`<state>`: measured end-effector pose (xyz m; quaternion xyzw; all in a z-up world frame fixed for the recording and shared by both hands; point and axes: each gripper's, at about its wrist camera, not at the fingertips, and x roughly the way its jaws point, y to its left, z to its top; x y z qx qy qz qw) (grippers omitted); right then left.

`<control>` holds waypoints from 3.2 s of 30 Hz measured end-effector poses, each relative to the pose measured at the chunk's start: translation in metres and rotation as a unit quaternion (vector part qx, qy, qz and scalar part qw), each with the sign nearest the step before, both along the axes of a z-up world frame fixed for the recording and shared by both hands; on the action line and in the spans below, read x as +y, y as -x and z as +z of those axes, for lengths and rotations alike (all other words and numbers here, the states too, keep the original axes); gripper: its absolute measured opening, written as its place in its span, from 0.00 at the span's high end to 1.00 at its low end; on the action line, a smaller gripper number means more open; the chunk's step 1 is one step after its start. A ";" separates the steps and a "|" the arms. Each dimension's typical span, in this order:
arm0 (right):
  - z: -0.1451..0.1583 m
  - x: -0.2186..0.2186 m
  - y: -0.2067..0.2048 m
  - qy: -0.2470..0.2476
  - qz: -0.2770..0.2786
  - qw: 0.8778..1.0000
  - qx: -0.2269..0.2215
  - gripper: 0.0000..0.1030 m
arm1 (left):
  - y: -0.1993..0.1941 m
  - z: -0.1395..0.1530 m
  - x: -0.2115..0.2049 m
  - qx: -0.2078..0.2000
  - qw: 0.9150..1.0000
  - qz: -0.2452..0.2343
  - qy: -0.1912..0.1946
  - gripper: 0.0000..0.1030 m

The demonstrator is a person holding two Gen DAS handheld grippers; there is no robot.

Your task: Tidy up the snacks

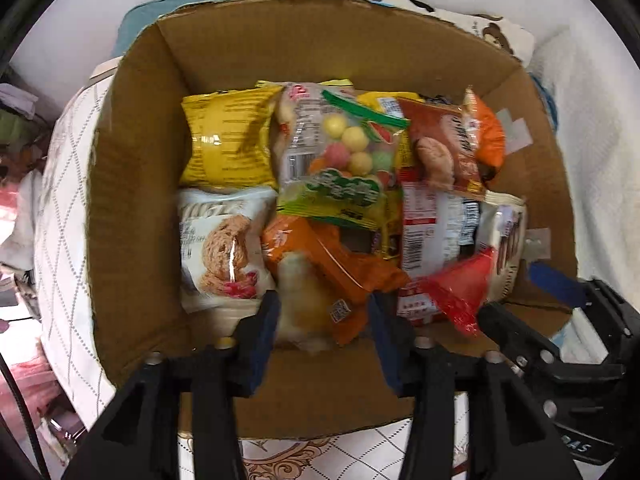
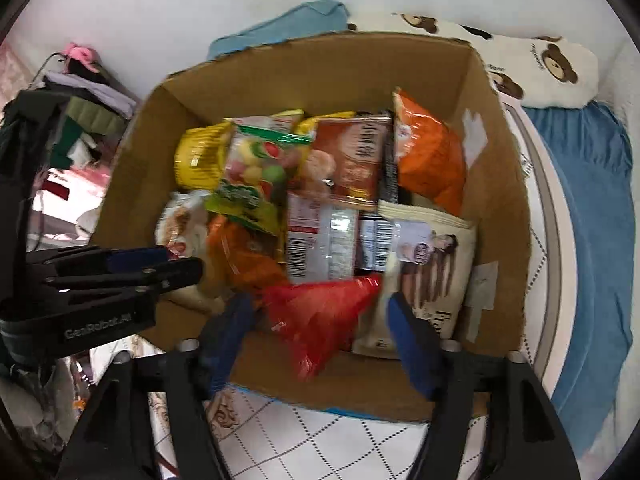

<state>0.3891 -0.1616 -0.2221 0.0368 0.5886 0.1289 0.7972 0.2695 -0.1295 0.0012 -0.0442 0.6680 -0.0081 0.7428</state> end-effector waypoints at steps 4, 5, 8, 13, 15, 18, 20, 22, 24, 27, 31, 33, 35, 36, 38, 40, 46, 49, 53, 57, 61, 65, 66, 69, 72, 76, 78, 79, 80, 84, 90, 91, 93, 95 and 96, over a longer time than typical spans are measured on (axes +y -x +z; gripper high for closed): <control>-0.001 -0.009 -0.003 0.030 -0.029 0.999 0.000 0.04 | 0.001 -0.002 0.004 -0.008 1.000 0.015 -0.010 0.11; 0.000 -0.011 -0.003 0.041 -0.035 0.999 -0.003 0.04 | 0.002 -0.002 0.005 -0.010 1.000 0.017 -0.013 0.10; 0.000 -0.014 -0.004 0.070 -0.046 0.996 -0.011 0.03 | 0.004 -0.002 0.007 -0.018 0.999 0.020 -0.024 0.07; 0.001 -0.017 -0.002 0.083 -0.056 0.995 -0.024 0.02 | 0.010 -0.002 0.008 -0.029 0.999 0.020 -0.032 0.06; 0.002 -0.016 0.000 0.089 -0.058 0.994 -0.029 0.02 | 0.014 0.000 0.008 -0.035 0.999 0.024 -0.030 0.06; 0.007 -0.015 0.005 0.096 -0.060 0.993 -0.039 0.02 | 0.023 0.009 0.012 -0.048 0.998 0.030 -0.029 0.07; 0.012 -0.015 0.009 0.094 -0.063 0.992 -0.047 0.02 | 0.029 0.014 0.015 -0.059 0.997 0.035 -0.029 0.07; 0.019 -0.016 0.015 0.091 -0.065 0.992 -0.057 0.02 | 0.038 0.023 0.017 -0.077 0.996 0.039 -0.030 0.07; 0.026 -0.017 0.020 0.092 -0.066 0.991 -0.069 0.02 | 0.046 0.033 0.018 -0.099 0.993 0.041 -0.041 0.06; 0.038 -0.018 0.034 0.091 -0.069 0.990 -0.089 0.02 | 0.058 0.050 0.016 -0.131 0.989 0.042 -0.060 0.06; 0.054 -0.018 0.058 0.095 -0.074 0.985 -0.120 0.01 | 0.070 0.067 0.016 -0.165 0.983 0.044 -0.071 0.06; 0.063 -0.020 0.071 0.093 -0.075 0.984 -0.134 0.01 | 0.080 0.076 0.013 -0.182 0.980 0.047 -0.071 0.06; 0.072 -0.021 0.085 0.090 -0.076 0.982 -0.147 0.01 | 0.092 0.085 0.013 -0.200 0.976 0.049 -0.071 0.06; 0.077 -0.021 0.092 0.089 -0.076 0.981 -0.153 0.01 | 0.100 0.090 0.012 -0.207 0.974 0.052 -0.070 0.06; 0.088 -0.021 0.109 0.085 -0.078 0.979 -0.170 0.01 | 0.113 0.097 0.011 -0.220 0.972 0.054 -0.060 0.06; 0.099 -0.021 0.125 0.086 -0.079 0.976 -0.184 0.01 | 0.130 0.107 0.010 -0.232 0.970 0.055 -0.054 0.06; 0.133 -0.017 0.175 0.084 -0.079 0.966 -0.229 0.00 | 0.170 0.134 0.002 -0.274 0.958 0.051 -0.068 0.06; 0.149 -0.015 0.201 0.088 -0.082 0.960 -0.254 0.00 | 0.192 0.144 -0.002 -0.288 0.954 0.049 -0.073 0.06; 0.164 -0.015 0.229 0.086 -0.084 0.955 -0.269 0.00 | 0.211 0.155 -0.006 -0.296 0.952 0.048 -0.061 0.06; 0.179 -0.016 0.250 0.082 -0.085 0.953 -0.280 0.00 | 0.229 0.170 -0.009 -0.311 0.947 0.047 -0.061 0.06; 0.192 -0.016 0.266 0.077 -0.083 0.950 -0.290 0.00 | 0.242 0.177 -0.010 -0.316 0.946 0.046 -0.053 0.06; 0.200 -0.016 0.279 0.065 -0.082 0.950 -0.294 0.00 | 0.252 0.181 -0.011 -0.322 0.944 0.048 -0.052 0.06; 0.201 -0.017 0.281 0.064 -0.082 0.950 -0.295 0.00 | 0.253 0.181 -0.012 -0.325 0.943 0.046 -0.053 0.06; 0.199 -0.019 0.278 0.061 -0.087 0.949 -0.297 0.00 | 0.247 0.176 -0.013 -0.322 0.945 0.042 -0.044 0.00; 0.192 -0.022 0.266 0.058 -0.090 0.950 -0.294 0.00 | 0.237 0.169 -0.012 -0.322 0.945 0.044 -0.047 0.00; 0.177 -0.025 0.248 0.057 -0.094 0.952 -0.286 0.00 | 0.225 0.160 -0.010 -0.322 0.943 0.051 -0.064 0.00; 0.171 -0.027 0.240 0.059 -0.100 0.952 -0.284 0.00 | 0.218 0.156 -0.008 -0.320 0.943 0.053 -0.070 0.00; 0.169 -0.028 0.234 0.059 -0.101 0.952 -0.284 0.00 | 0.214 0.154 -0.008 -0.318 0.944 0.054 -0.072 0.00; 0.165 -0.030 0.229 0.059 -0.104 0.952 -0.282 0.00 | 0.211 0.152 -0.007 -0.319 0.943 0.055 -0.075 0.00; 0.156 -0.032 0.213 0.066 -0.111 0.951 -0.280 0.00 | 0.194 0.140 -0.008 -0.311 0.945 0.055 -0.085 0.00; 0.138 -0.031 0.191 0.077 -0.113 0.953 -0.272 0.00 | 0.174 0.122 -0.009 -0.295 0.950 0.053 -0.087 0.00; 0.134 -0.030 0.188 0.077 -0.113 0.953 -0.270 0.00 | 0.171 0.119 -0.009 -0.291 0.951 0.052 -0.088 0.00; 0.127 -0.029 0.182 0.079 -0.111 0.955 -0.264 0.00 | 0.167 0.113 -0.009 -0.282 0.954 0.053 -0.089 0.00; 0.120 -0.027 0.177 0.075 -0.108 0.957 -0.259 0.00 | 0.162 0.109 -0.009 -0.275 0.956 0.051 -0.087 0.00; 0.118 -0.027 0.176 0.074 -0.106 0.957 -0.258 0.00 | 0.161 0.108 -0.010 -0.274 0.956 0.051 -0.087 0.00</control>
